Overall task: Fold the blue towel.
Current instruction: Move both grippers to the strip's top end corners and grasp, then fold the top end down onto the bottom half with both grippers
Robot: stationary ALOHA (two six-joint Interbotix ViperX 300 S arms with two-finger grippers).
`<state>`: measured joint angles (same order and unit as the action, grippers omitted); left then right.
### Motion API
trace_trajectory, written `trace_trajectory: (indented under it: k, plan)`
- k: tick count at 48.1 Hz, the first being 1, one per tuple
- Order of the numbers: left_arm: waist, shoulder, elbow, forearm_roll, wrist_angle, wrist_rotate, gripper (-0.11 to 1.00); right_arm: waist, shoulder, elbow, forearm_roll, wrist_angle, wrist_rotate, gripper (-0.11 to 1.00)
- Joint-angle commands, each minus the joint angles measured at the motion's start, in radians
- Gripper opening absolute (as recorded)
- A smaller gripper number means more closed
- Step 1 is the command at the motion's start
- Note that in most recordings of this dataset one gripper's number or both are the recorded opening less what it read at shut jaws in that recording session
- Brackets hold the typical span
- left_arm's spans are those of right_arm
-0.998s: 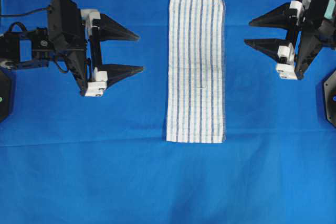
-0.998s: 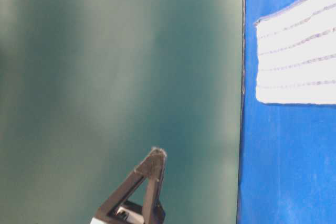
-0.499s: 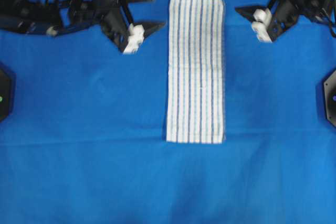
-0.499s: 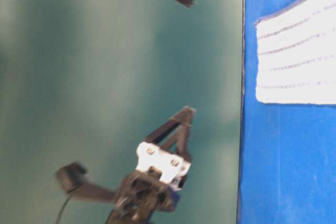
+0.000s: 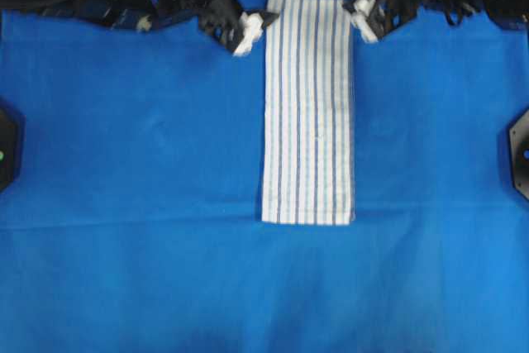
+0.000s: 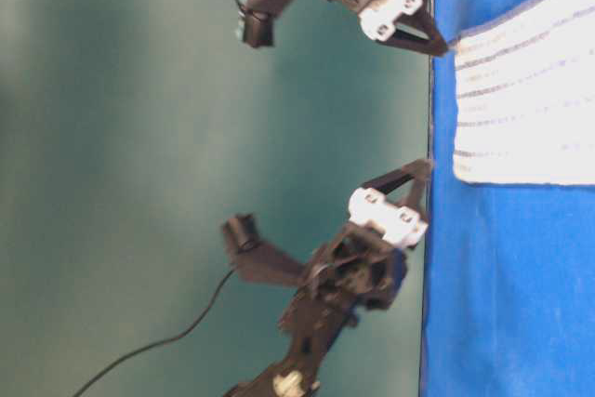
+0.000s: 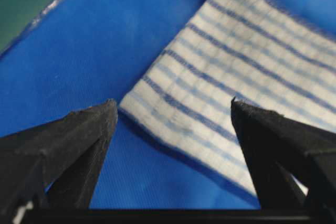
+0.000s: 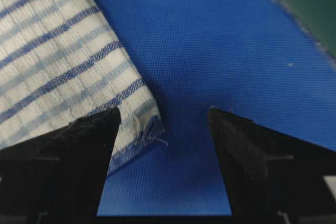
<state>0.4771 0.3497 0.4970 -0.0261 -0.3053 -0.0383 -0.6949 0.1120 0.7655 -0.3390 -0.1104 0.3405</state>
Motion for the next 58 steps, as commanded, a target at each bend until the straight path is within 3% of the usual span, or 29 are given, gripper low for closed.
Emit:
trace_trajectory:
  k: [1, 17, 23, 31, 35, 58]
  plan:
    - [0.011, 0.023, -0.048, 0.002, -0.003, 0.000, 0.93, -0.003, 0.009, -0.025, -0.002, -0.008, 0.000, 0.67]
    - [0.021, 0.087, -0.106, 0.000, 0.063, -0.003, 0.86, -0.011, 0.075, -0.043, -0.002, -0.017, 0.000, 0.66]
    - [0.018, 0.098, -0.114, 0.000, 0.087, 0.000, 0.61, -0.005, 0.075, -0.040, -0.002, -0.020, 0.000, 0.57]
    - [0.011, 0.107, -0.109, 0.000, 0.071, 0.002, 0.17, 0.009, 0.074, -0.034, 0.000, -0.020, 0.005, 0.11]
    - [0.011, 0.106, -0.110, 0.000, 0.067, 0.003, 0.03, 0.012, 0.074, -0.032, 0.005, -0.020, 0.008, 0.07]
    - [0.040, 0.031, -0.152, 0.002, 0.103, 0.091, 0.03, -0.008, -0.006, -0.032, 0.035, -0.020, 0.006, 0.07]
